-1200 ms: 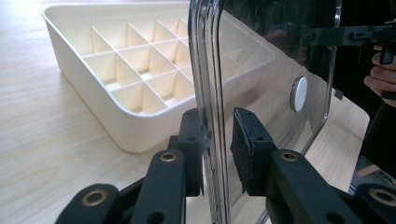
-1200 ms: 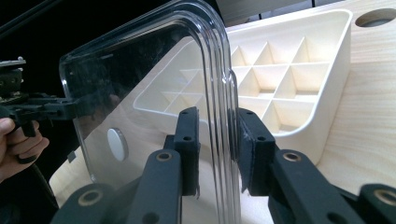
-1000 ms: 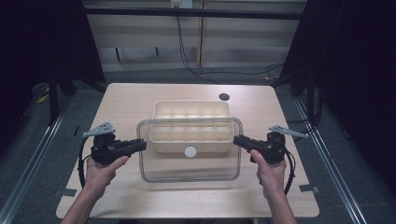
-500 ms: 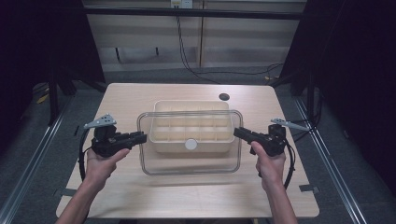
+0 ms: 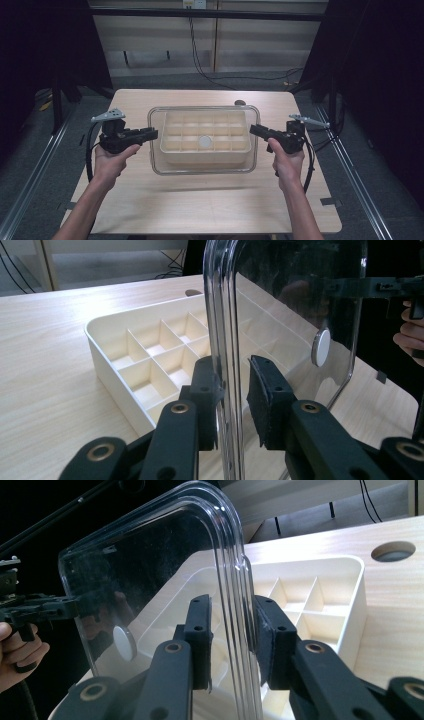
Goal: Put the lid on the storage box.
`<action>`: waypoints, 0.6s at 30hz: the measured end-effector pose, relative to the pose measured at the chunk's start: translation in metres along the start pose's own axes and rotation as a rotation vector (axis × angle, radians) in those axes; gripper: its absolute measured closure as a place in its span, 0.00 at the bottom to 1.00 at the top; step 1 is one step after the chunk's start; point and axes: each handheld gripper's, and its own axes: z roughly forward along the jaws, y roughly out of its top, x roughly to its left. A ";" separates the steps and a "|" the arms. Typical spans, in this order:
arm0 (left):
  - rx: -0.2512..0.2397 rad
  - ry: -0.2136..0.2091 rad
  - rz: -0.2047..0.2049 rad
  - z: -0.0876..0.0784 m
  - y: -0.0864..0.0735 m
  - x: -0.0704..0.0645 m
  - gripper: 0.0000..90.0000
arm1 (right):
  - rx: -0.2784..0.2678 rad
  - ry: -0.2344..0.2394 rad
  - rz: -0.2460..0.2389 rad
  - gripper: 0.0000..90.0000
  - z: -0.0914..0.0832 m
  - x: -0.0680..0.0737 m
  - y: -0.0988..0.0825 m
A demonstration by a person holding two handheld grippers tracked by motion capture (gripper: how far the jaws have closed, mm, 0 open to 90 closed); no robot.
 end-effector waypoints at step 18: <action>-0.004 0.014 -0.028 0.021 0.032 0.024 0.82 | -0.007 -0.001 0.017 0.79 0.027 -0.018 0.036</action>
